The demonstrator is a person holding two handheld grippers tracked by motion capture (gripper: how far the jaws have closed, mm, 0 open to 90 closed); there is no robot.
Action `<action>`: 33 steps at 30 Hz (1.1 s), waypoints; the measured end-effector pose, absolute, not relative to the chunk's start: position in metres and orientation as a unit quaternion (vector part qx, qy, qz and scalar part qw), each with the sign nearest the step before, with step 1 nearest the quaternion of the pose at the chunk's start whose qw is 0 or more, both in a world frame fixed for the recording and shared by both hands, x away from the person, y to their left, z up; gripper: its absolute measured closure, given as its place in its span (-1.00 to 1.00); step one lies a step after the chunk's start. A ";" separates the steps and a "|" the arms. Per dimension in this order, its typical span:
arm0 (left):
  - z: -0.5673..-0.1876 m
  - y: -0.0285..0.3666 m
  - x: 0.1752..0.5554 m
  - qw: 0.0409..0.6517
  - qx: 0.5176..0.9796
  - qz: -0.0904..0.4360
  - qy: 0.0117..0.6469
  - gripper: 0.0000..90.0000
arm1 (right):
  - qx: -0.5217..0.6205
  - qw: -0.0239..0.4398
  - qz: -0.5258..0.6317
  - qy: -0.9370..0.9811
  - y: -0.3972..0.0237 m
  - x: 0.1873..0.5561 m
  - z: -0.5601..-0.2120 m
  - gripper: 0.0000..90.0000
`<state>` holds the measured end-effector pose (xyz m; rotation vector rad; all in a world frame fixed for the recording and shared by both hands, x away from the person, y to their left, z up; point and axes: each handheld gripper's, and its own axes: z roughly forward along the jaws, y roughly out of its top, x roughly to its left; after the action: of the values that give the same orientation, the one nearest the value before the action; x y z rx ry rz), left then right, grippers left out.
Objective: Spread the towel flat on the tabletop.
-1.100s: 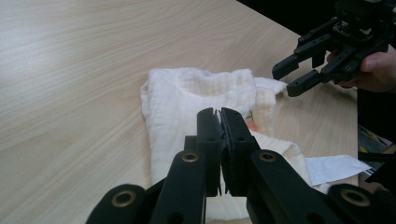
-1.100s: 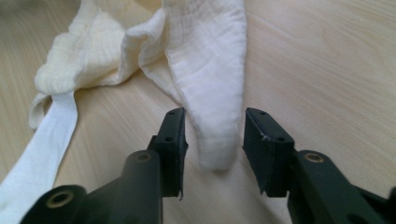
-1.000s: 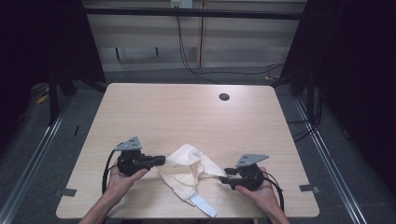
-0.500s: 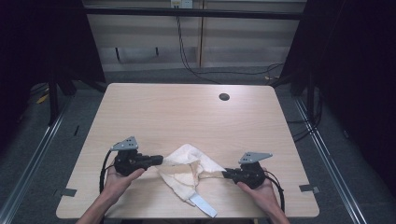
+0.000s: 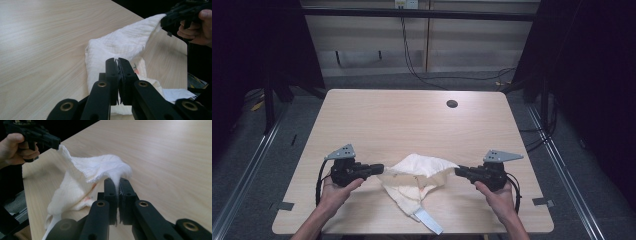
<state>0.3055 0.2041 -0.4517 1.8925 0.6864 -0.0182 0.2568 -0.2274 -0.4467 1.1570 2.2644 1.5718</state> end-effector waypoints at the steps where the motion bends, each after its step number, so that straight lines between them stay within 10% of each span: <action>1: -0.449 0.205 0.305 0.539 0.792 -0.005 0.287 0.95 | 0.384 0.077 0.527 0.755 -0.228 0.257 -0.443 0.92; 33: -0.363 0.227 0.296 0.601 0.757 0.054 0.251 0.95 | 0.329 0.131 0.542 0.762 -0.233 0.272 -0.345 0.94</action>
<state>0.2965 0.2265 -0.3632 1.7540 0.5805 0.1244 0.2717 -0.2326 -0.3455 0.9546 2.2122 1.5743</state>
